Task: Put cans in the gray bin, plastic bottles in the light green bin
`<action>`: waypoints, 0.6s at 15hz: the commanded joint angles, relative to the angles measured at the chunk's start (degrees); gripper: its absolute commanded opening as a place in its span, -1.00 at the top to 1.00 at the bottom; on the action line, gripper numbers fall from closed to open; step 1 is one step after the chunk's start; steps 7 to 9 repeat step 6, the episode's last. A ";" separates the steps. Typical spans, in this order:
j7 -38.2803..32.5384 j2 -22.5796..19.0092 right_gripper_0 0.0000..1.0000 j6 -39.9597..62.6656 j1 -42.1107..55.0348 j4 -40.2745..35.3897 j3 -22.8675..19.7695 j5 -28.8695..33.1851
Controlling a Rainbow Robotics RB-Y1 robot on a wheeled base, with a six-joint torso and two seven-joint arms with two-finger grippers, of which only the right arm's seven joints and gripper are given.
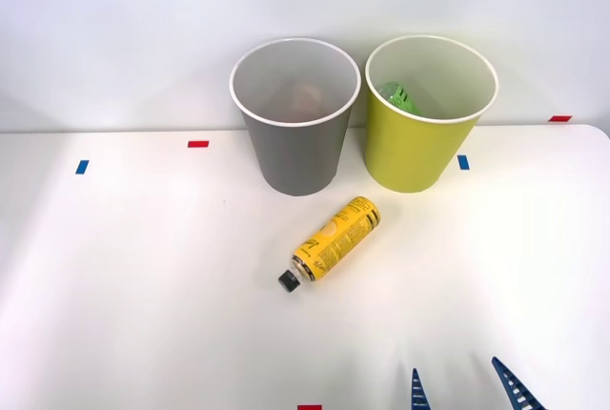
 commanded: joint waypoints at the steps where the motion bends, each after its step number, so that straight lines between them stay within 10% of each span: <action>1: 0.00 0.00 -1.00 0.00 0.00 0.00 0.00 0.00; 9: 0.00 0.00 -1.00 0.00 0.00 0.00 0.00 0.00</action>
